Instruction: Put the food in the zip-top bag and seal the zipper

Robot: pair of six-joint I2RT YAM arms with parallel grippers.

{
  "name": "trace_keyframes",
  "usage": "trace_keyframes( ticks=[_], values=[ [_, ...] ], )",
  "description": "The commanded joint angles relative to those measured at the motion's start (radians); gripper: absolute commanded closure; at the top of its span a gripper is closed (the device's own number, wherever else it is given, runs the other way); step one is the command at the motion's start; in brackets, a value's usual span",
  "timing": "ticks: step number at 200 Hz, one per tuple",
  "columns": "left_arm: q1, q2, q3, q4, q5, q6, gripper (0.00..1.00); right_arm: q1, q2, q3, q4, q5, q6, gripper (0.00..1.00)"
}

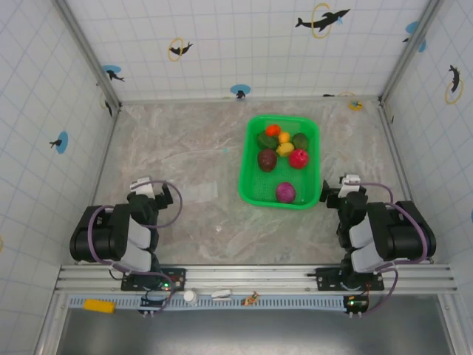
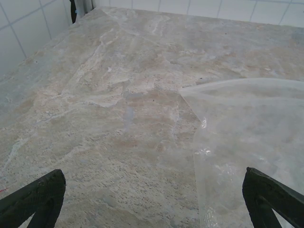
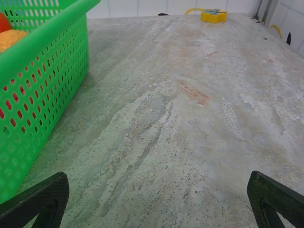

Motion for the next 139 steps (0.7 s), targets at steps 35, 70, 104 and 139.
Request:
trace_keyframes(
  ticks=[35, 70, 104, 139],
  values=[
    [-0.003, 0.011, -0.008, 0.045, 0.004, 0.018, 0.02, 0.007, 0.012, -0.032, 0.050, 0.010, -0.012, 0.01],
    [0.013, 0.011, -0.004, 0.035, 0.035, 0.010, 0.02, 0.002, 0.012, -0.028, 0.041, -0.001, -0.009, 0.01],
    [0.012, 0.011, -0.003, 0.036, 0.034, 0.011, 0.03, -0.002, 0.012, -0.026, 0.038, -0.007, -0.007, 0.01],
    [0.001, 0.012, -0.006, 0.039, 0.014, 0.017, 0.02, -0.010, 0.013, -0.023, 0.031, -0.022, -0.001, 0.01]
  ],
)
